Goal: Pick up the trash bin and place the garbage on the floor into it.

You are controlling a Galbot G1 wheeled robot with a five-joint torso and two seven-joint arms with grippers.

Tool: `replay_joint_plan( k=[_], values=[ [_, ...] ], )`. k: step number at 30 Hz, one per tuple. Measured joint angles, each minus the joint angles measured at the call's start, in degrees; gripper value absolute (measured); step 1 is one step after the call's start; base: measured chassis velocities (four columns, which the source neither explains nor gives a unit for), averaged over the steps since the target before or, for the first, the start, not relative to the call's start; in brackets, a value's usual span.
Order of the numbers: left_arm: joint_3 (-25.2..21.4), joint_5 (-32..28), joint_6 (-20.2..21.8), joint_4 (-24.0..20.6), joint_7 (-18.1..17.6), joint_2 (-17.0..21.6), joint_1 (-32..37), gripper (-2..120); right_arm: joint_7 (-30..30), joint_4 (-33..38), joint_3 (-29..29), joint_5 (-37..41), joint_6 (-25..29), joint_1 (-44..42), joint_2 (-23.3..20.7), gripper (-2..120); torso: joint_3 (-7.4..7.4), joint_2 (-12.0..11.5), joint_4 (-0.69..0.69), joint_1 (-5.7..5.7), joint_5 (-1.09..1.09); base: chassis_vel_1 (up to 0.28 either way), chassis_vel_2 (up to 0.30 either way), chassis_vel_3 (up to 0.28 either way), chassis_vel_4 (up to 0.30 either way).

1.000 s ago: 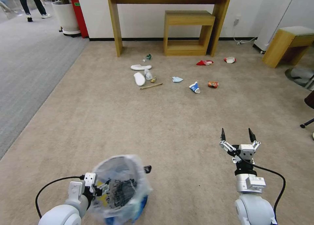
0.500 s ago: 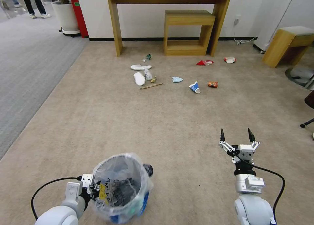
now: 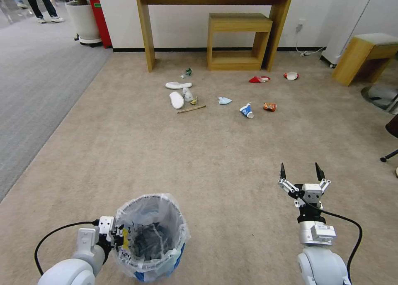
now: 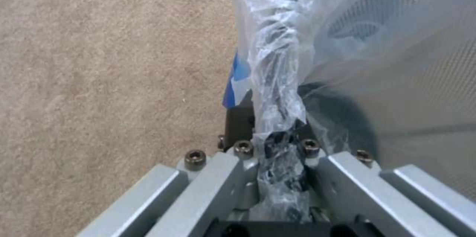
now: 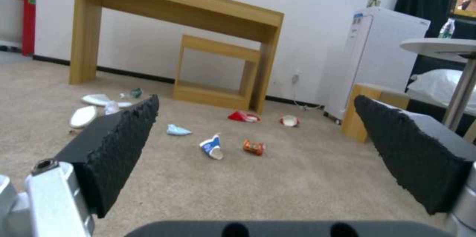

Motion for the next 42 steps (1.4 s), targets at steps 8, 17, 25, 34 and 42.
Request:
replay_joint_plan(
  k=[8,17,25,34,42],
  values=[
    [-1.2,-3.3,0.0,-1.4,-1.4,-2.2,-0.4,1,0.2,0.2,0.2,0.0,0.1,-0.2,-0.2,100,0.00,0.0,0.00,0.00,0.00,0.000,0.000,0.000,0.000],
    [-3.4,-12.3,0.0,-4.3,-5.8,-7.1,-1.9,1,0.6,0.9,0.3,0.8,0.3,-0.3,-0.3,100,0.00,0.0,0.00,0.00,0.00,0.000,0.000,0.000,0.000],
    [-4.8,-18.4,-0.1,-8.9,-8.6,-9.6,-1.8,1,1.0,1.4,0.2,1.5,0.7,-0.3,-0.3,100,0.00,0.0,0.00,0.00,0.01,0.000,0.000,0.000,0.000],
    [-6.2,-25.1,-0.1,-12.7,-11.7,-12.5,-1.3,1,1.1,1.9,0.4,2.6,1.8,-0.9,-0.1,100,0.00,0.0,0.00,0.00,-0.01,0.000,0.000,0.000,0.000],
    [-8.3,-29.3,-0.2,-14.3,-15.7,-12.6,-0.8,1,0.5,1.9,0.2,3.3,3.3,-1.1,-0.2,100,0.00,0.0,0.00,0.00,0.00,0.000,0.000,0.000,0.000]
  ],
)
